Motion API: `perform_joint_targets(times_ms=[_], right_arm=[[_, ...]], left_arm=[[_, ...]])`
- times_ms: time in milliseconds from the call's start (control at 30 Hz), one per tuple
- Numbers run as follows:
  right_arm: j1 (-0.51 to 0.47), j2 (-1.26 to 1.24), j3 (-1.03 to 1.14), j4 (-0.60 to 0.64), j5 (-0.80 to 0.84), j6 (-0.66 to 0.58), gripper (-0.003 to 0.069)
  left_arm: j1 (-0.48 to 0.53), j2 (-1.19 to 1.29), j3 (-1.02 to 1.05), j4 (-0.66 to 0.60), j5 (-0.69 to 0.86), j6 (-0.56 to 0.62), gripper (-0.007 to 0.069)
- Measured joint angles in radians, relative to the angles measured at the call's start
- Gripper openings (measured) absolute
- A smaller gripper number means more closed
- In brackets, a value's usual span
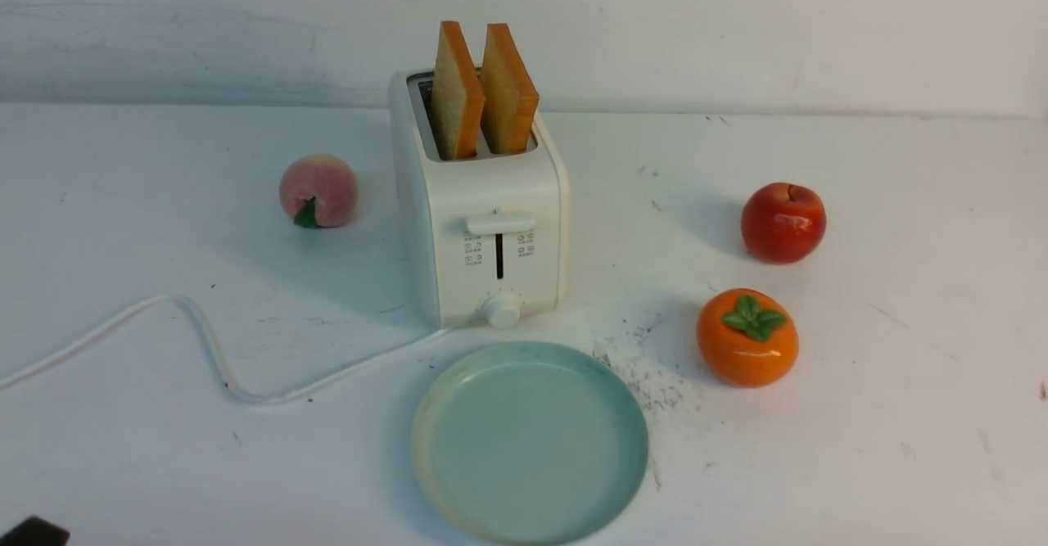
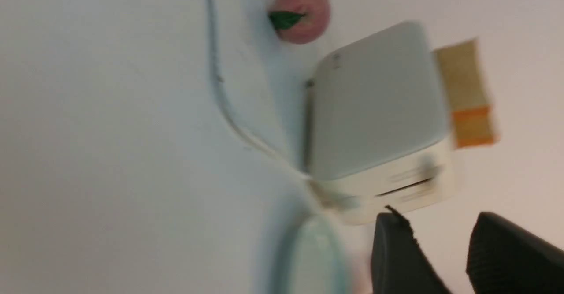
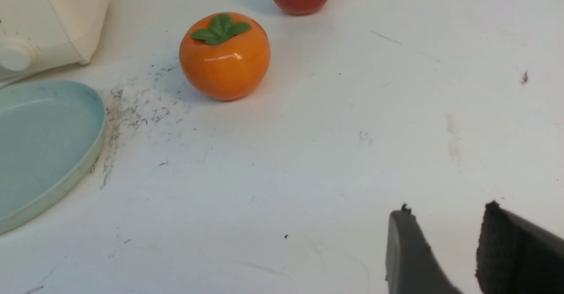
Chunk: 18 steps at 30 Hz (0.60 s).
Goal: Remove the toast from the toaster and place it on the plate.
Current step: Use the right arm to take out a slice of bread
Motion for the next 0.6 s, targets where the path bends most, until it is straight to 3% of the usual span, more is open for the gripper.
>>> perform_joint_targets(times_ms=[133,433,600], right_arm=[[0.000,0.000,0.000,-0.001,0.000,-0.005,0.0240],[0.000,0.000,0.004,-0.003,-0.030,0.006,0.0240],[0.000,0.000,0.012,0.354,-0.201,0.256,0.0240]], left_arm=[[0.000,0.000,0.000,-0.185,-0.056,-0.045,0.0238],[0.000,0.000,0.000,-0.216,-0.063,-0.021,0.0238],[0.000,0.000,0.000,-0.292,-0.085,-0.019,0.0238]])
